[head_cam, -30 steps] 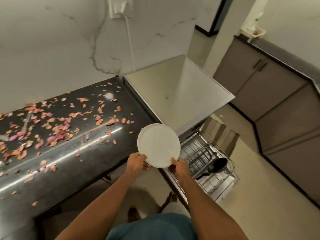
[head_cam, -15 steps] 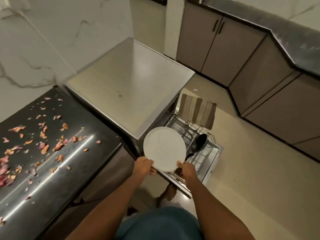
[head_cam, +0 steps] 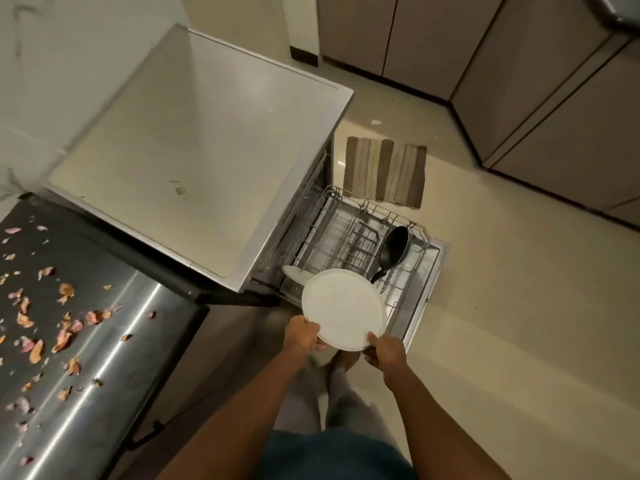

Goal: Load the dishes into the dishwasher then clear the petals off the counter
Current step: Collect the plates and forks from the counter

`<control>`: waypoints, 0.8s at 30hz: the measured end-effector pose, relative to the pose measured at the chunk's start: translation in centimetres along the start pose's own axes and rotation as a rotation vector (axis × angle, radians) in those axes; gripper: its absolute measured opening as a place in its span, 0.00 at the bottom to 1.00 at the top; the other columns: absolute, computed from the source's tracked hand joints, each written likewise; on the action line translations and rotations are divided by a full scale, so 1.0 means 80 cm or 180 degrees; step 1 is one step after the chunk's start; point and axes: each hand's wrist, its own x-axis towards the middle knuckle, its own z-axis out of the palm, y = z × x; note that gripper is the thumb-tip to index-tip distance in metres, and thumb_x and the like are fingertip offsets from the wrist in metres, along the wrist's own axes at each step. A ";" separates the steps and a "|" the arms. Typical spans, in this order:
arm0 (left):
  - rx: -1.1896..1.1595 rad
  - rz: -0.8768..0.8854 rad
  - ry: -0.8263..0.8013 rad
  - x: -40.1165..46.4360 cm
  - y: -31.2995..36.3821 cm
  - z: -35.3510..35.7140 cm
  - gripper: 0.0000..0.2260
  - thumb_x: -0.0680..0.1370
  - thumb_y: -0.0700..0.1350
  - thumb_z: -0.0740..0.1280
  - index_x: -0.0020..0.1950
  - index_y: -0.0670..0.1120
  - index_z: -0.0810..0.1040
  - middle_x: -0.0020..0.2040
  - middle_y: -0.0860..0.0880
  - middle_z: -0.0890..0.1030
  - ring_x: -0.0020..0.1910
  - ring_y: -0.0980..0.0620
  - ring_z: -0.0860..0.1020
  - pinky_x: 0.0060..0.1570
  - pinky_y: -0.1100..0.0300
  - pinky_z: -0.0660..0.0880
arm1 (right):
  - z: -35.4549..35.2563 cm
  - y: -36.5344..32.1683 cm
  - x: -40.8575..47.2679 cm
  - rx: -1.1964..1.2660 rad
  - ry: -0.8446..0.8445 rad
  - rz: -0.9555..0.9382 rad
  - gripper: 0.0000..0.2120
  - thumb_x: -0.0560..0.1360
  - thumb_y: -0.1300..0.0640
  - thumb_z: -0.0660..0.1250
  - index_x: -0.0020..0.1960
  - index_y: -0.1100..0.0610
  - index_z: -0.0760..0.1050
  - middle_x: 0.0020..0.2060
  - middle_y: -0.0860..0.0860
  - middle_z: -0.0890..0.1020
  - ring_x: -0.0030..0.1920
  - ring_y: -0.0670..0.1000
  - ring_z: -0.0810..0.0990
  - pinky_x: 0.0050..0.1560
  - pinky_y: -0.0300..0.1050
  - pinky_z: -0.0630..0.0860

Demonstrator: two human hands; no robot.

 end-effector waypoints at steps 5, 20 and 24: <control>0.0299 -0.0178 0.0290 0.080 -0.022 -0.007 0.19 0.76 0.34 0.68 0.67 0.38 0.73 0.62 0.39 0.78 0.51 0.35 0.82 0.38 0.41 0.83 | 0.039 0.021 0.045 -0.0149 0.0097 -0.0016 0.09 0.80 0.62 0.71 0.44 0.67 0.80 0.27 0.59 0.80 0.23 0.52 0.75 0.26 0.43 0.74; 0.0311 -0.0243 0.0628 0.317 -0.036 -0.010 0.20 0.77 0.27 0.61 0.68 0.37 0.69 0.64 0.41 0.74 0.53 0.40 0.76 0.19 0.56 0.77 | 0.191 0.045 0.269 -0.0580 -0.0041 0.0142 0.15 0.78 0.50 0.72 0.56 0.62 0.81 0.47 0.60 0.87 0.49 0.60 0.87 0.46 0.48 0.83; 0.0315 -0.0235 0.0818 0.365 -0.035 -0.009 0.20 0.77 0.28 0.60 0.68 0.39 0.70 0.66 0.39 0.74 0.52 0.39 0.78 0.22 0.57 0.79 | 0.213 0.026 0.294 -0.0334 -0.0043 0.0148 0.19 0.78 0.55 0.72 0.65 0.61 0.72 0.52 0.59 0.83 0.46 0.62 0.85 0.49 0.62 0.84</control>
